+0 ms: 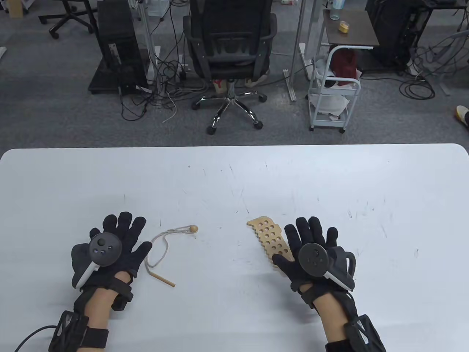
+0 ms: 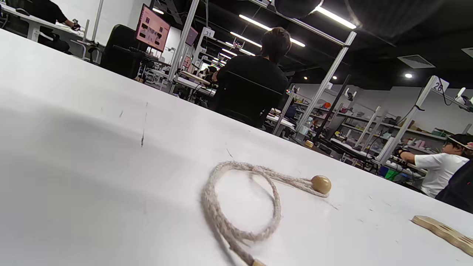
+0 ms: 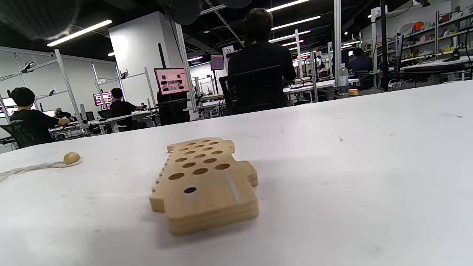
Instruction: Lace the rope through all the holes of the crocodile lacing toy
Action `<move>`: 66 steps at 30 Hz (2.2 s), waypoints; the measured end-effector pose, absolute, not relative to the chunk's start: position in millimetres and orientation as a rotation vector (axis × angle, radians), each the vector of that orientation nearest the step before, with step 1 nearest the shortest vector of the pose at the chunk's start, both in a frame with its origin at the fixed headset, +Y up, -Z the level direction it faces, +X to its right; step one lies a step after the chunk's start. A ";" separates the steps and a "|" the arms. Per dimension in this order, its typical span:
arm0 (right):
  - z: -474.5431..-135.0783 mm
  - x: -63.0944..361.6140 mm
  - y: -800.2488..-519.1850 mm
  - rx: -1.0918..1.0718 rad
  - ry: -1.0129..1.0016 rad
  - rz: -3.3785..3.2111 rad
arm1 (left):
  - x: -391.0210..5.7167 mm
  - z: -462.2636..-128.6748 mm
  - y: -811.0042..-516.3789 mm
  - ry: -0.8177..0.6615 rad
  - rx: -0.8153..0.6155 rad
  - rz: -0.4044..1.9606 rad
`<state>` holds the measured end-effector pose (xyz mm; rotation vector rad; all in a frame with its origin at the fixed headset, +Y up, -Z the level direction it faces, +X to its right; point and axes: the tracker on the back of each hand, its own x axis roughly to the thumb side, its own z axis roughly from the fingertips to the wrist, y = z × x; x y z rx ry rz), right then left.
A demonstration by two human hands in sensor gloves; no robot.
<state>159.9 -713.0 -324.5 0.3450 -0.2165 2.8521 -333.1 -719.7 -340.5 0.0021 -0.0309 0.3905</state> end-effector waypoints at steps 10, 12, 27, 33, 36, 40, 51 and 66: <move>-324.7 157.5 -711.6 0.349 -0.206 2.855 | -335.7 -341.0 -717.3 -0.029 0.007 0.384; -325.1 157.9 -711.7 0.344 -0.205 2.855 | -336.8 -341.0 -717.0 -0.026 0.008 0.391; -327.1 153.7 -702.4 0.291 -0.224 2.866 | -336.0 -341.4 -718.3 -0.024 -0.020 0.413; -338.4 144.3 -693.5 0.288 -0.182 2.998 | -335.4 -339.6 -714.7 -0.031 -0.011 0.426; -343.9 139.5 -690.5 0.289 -0.120 3.059 | -335.2 -340.1 -714.9 -0.034 -0.014 0.429; -349.7 136.2 -693.1 0.273 -0.040 3.144 | -334.7 -340.9 -715.4 -0.042 -0.017 0.433; -358.5 117.3 -717.8 0.295 0.120 3.279 | -333.6 -340.7 -715.6 -0.052 -0.016 0.452; -370.7 109.1 -747.1 0.242 0.272 3.384 | -333.2 -341.2 -715.4 -0.062 -0.009 0.461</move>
